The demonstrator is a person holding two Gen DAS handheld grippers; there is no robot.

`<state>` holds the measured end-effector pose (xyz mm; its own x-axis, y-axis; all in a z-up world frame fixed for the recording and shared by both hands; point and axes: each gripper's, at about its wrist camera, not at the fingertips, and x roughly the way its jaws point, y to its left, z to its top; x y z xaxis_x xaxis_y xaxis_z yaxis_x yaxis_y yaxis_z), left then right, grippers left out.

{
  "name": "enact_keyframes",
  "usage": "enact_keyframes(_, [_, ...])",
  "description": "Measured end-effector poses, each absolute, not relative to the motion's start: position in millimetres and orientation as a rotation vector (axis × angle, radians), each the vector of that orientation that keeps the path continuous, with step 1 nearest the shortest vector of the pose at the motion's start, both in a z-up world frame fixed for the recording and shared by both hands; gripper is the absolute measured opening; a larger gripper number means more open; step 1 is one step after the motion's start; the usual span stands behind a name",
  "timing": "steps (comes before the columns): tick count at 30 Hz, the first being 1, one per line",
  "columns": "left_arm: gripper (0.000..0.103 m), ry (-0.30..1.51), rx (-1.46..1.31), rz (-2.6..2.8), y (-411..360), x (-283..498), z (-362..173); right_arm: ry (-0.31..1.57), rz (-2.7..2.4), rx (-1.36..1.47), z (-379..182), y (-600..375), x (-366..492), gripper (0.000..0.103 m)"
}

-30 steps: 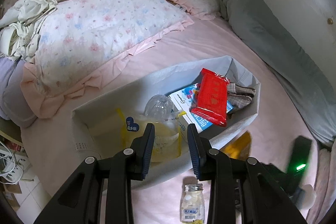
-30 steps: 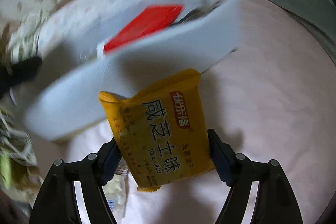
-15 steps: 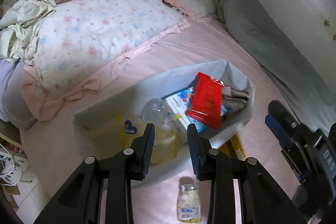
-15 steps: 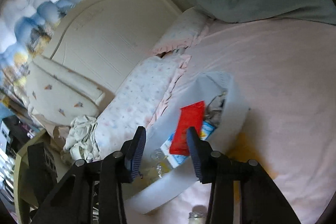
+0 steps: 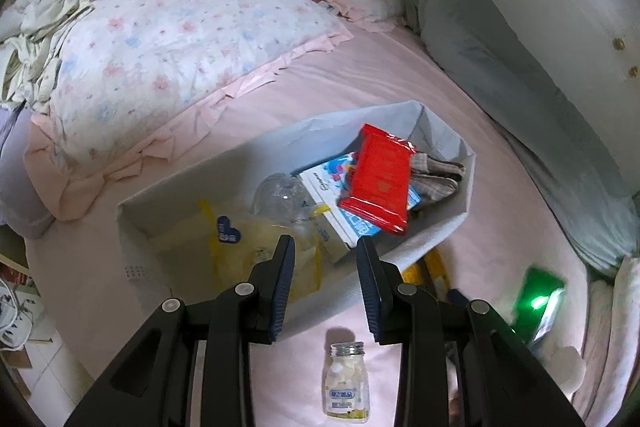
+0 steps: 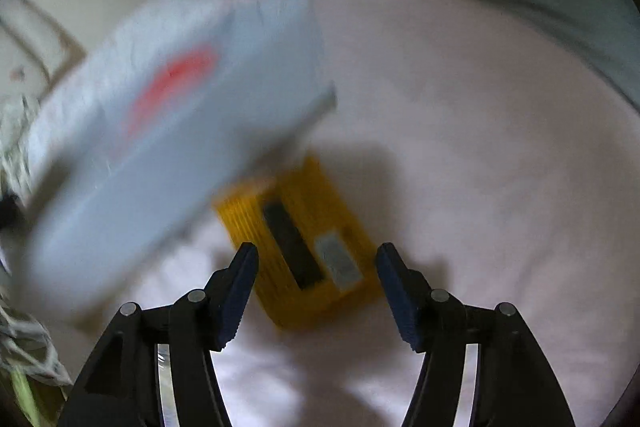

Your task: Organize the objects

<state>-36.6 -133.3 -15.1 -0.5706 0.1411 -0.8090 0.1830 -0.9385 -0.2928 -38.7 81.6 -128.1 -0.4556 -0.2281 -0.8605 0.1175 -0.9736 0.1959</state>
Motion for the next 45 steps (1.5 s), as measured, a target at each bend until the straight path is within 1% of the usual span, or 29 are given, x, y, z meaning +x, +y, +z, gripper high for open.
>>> enact_keyframes(1, [0.032, 0.533, 1.438, -2.716, -131.1, -35.7, -12.5, -0.200, -2.521, 1.433, -130.2, 84.3, -31.1, 0.080])
enact_keyframes(2, [0.032, 0.532, 1.425, -2.723, -130.3, -35.0, -10.3, -0.222, -2.507, 1.401, -131.6, 85.5, -26.3, 0.083])
enact_keyframes(3, [0.032, 0.541, 1.411, -2.730, -129.5, -33.8, -8.5, -0.219, -2.482, 1.420, -133.9, 84.6, -25.7, 0.084])
enact_keyframes(5, [0.032, 0.588, 1.406, -2.738, -127.4, -32.5, -7.4, -0.143, -2.480, 1.448, -132.9, 76.2, -26.9, 0.085])
enact_keyframes(8, [0.032, 0.638, 1.444, -2.740, -120.0, -33.2, -9.6, 0.069, -2.484, 1.464, -134.1, 53.5, -26.1, 0.086])
enact_keyframes(10, [0.032, 0.607, 1.456, -2.747, -111.7, -34.1, -9.5, 0.218, -2.462, 1.495, -141.3, 38.0, -24.8, 0.087])
enact_keyframes(11, [0.032, 0.585, 1.457, -2.750, -108.0, -34.2, -9.0, 0.258, -2.475, 1.484, -142.9, 33.8, -23.6, 0.089])
enact_keyframes(13, [0.032, 0.558, 1.456, -2.762, -101.9, -33.8, -7.3, 0.230, -2.494, 1.462, -143.5, 33.9, -24.7, 0.092])
enact_keyframes(15, [0.032, 0.551, 1.454, -2.771, -98.6, -33.0, -6.1, 0.140, -2.521, 1.447, -143.7, 40.8, -28.0, 0.089])
enact_keyframes(17, [0.032, 0.538, 1.454, -2.773, -94.7, -32.8, -6.3, 0.070, -2.559, 1.445, -141.4, 48.4, -29.9, 0.076])
enact_keyframes(19, [0.032, 0.520, 1.461, -2.769, -91.0, -34.1, -8.3, -0.041, -2.555, 1.466, -135.8, 58.9, -32.6, 0.072])
enact_keyframes(22, [0.032, 0.506, 1.481, -2.767, -86.5, -34.6, -11.2, -0.196, -2.527, 1.465, -129.0, 74.3, -32.4, 0.070])
enact_keyframes(24, [0.032, 0.500, 1.484, -2.771, -83.7, -34.2, -10.8, -0.244, -2.507, 1.477, -124.7, 85.1, -31.8, 0.069])
enact_keyframes(25, [0.032, 0.493, 1.480, -2.776, -82.2, -33.5, -9.7, -0.251, -2.502, 1.476, -122.7, 88.0, -30.4, 0.065])
enact_keyframes(30, [0.032, 0.490, 1.472, -2.789, -78.9, -31.7, -7.8, -0.234, -2.502, 1.488, -102.0, 96.8, -19.2, 0.057])
enact_keyframes(32, [0.032, 0.484, 1.479, -2.786, -78.2, -32.2, -8.6, -0.225, -2.503, 1.485, -92.3, 102.6, -15.2, 0.050])
enact_keyframes(33, [0.032, 0.484, 1.480, -2.784, -78.6, -32.9, -8.9, -0.224, -2.505, 1.488, -87.0, 103.2, -10.8, 0.044])
enact_keyframes(34, [0.032, 0.486, 1.481, -2.783, -79.1, -33.2, -9.0, -0.237, -2.502, 1.494, -77.4, 100.5, 0.2, 0.033])
enact_keyframes(35, [0.032, 0.489, 1.480, -2.781, -80.1, -33.2, -9.0, -0.267, -2.501, 1.509, -74.5, 101.4, 3.2, 0.030])
enact_keyframes(39, [0.032, 0.505, 1.473, -2.777, -84.5, -32.6, -8.3, -0.493, -2.516, 1.522, -68.0, 119.8, 11.3, 0.030])
enact_keyframes(41, [0.032, 0.516, 1.470, -2.775, -86.4, -32.2, -8.4, -0.541, -2.565, 1.477, -60.4, 128.7, 11.7, 0.032])
enact_keyframes(42, [0.032, 0.525, 1.468, -2.775, -87.1, -31.8, -7.9, -0.532, -2.603, 1.428, -57.0, 134.4, 11.0, 0.036])
enact_keyframes(44, [0.032, 0.533, 1.461, -2.780, -87.4, -31.3, -6.9, -0.499, -2.639, 1.324, -56.0, 138.3, 8.6, 0.054])
enact_keyframes(45, [0.032, 0.532, 1.454, -2.786, -87.0, -31.0, -5.9, -0.481, -2.643, 1.245, -57.0, 137.5, 6.4, 0.056])
